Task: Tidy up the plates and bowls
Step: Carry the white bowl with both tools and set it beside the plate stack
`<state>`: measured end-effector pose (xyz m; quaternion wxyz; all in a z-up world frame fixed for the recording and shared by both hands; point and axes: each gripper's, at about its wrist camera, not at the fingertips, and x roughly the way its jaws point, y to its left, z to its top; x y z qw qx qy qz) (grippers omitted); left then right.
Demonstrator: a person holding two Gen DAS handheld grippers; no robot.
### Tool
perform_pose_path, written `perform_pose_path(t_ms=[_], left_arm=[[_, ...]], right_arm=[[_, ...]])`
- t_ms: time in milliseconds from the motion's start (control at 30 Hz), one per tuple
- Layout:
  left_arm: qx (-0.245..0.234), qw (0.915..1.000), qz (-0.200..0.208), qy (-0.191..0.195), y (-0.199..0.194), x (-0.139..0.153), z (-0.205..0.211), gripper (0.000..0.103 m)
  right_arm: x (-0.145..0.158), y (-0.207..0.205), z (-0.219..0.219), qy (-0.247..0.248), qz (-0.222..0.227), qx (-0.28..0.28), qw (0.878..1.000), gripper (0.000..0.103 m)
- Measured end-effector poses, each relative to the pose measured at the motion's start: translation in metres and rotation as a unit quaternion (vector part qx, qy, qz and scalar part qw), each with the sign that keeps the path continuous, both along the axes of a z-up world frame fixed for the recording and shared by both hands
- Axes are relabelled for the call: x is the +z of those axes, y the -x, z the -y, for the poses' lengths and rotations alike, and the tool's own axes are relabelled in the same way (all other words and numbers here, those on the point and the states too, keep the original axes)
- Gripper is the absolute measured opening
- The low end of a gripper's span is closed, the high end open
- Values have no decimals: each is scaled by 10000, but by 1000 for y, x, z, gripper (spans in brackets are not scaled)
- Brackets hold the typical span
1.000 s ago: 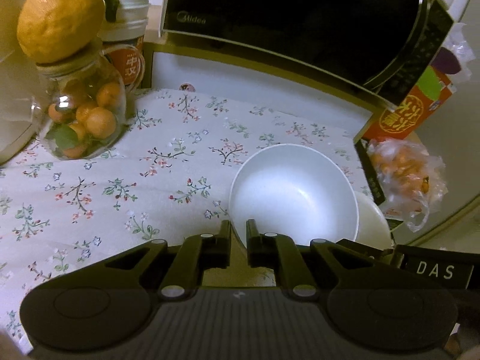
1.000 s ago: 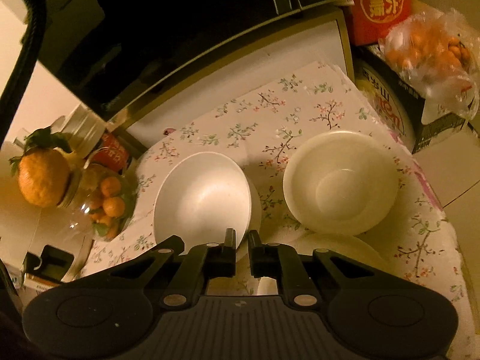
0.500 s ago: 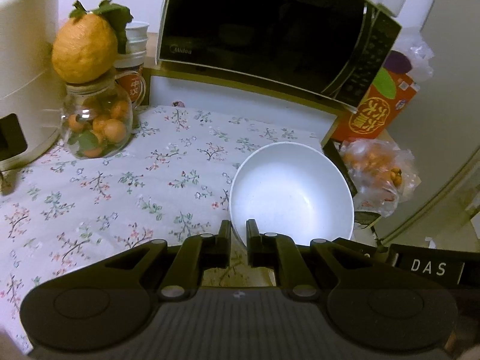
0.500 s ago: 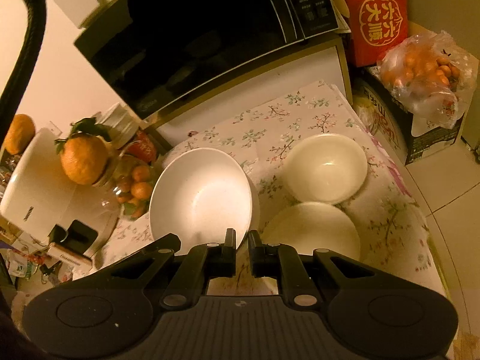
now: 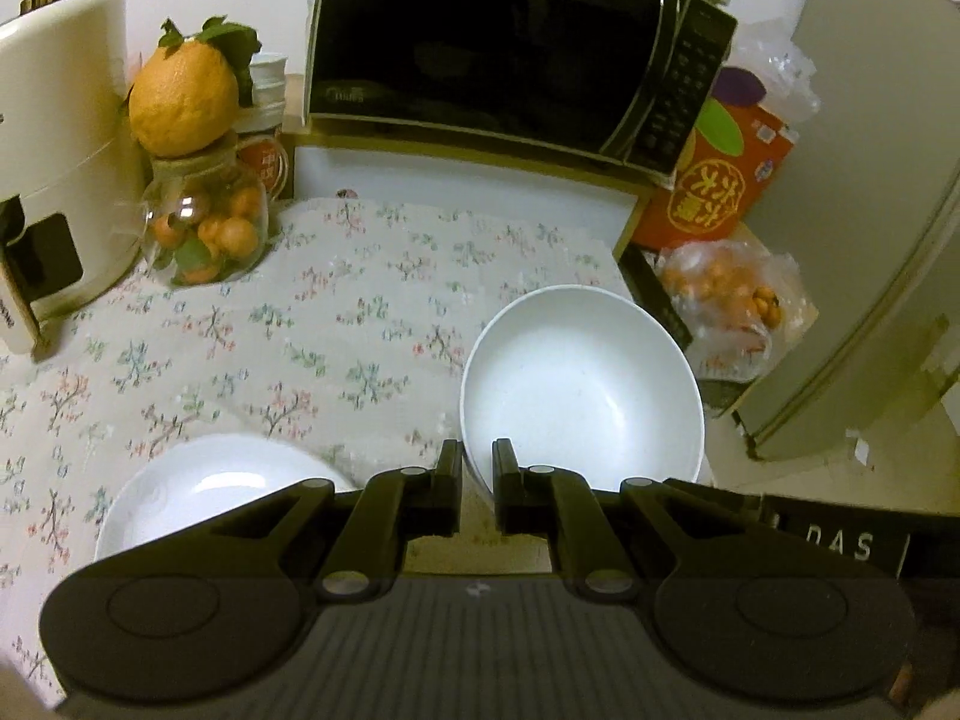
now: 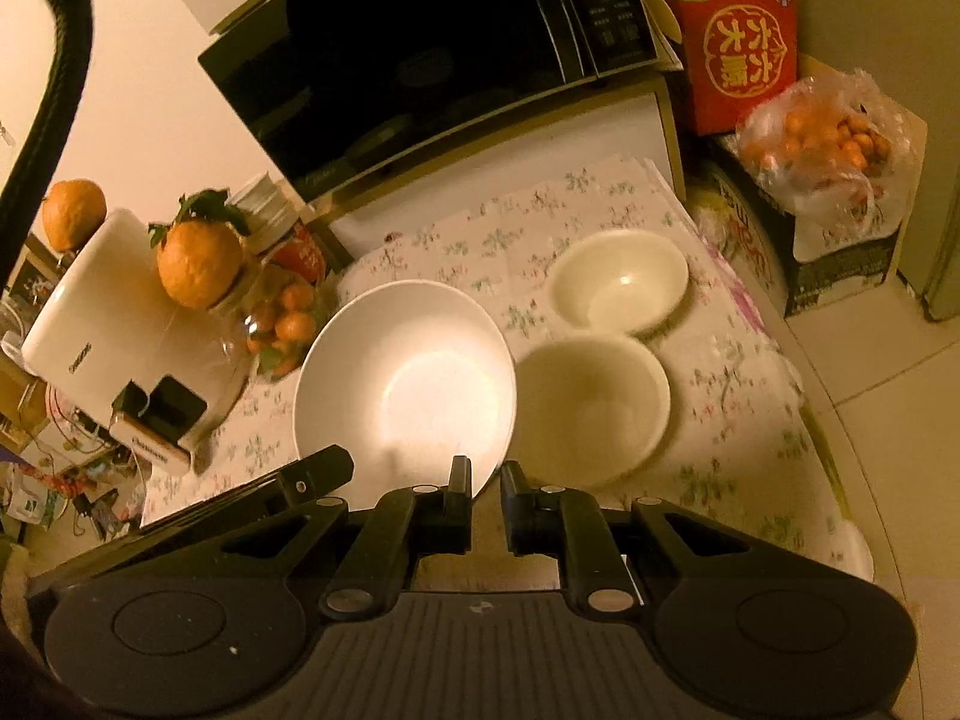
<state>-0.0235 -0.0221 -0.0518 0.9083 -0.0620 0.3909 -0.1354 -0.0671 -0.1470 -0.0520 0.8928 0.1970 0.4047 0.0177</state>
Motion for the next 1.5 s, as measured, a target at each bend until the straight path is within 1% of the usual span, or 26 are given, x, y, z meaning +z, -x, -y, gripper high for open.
perform_pose_path(t_ms=[133, 333, 500, 700, 1000, 1200, 1500], left_arm=[[-23, 9998, -210, -20, 8, -9, -4, 9], [-123, 9988, -481, -6, 10, -21, -7, 9], [-274, 9974, -653, -101, 16, -29, 0, 9], [-385, 9945, -952, -186, 18, -43, 8, 9], [-450, 9911, -1142, -524, 18, -60, 18, 10], [-434, 9892, -1260, -616, 17, -67, 19, 10], [-491, 9890, -1245, -633, 15, -68, 20, 12]], right_arm=[[-6, 6, 0, -19, -159, 106, 9998, 11], [-16, 12, -3, 58, -393, 284, 9988, 11], [-25, 15, -1, 103, -624, 332, 9974, 11], [-37, 22, 6, 206, -885, 407, 9950, 11], [-58, 15, 9, 255, -1376, 424, 9893, 12], [-70, 10, 9, 231, -1613, 425, 9857, 12], [-74, 6, 10, 215, -1657, 344, 9853, 14]])
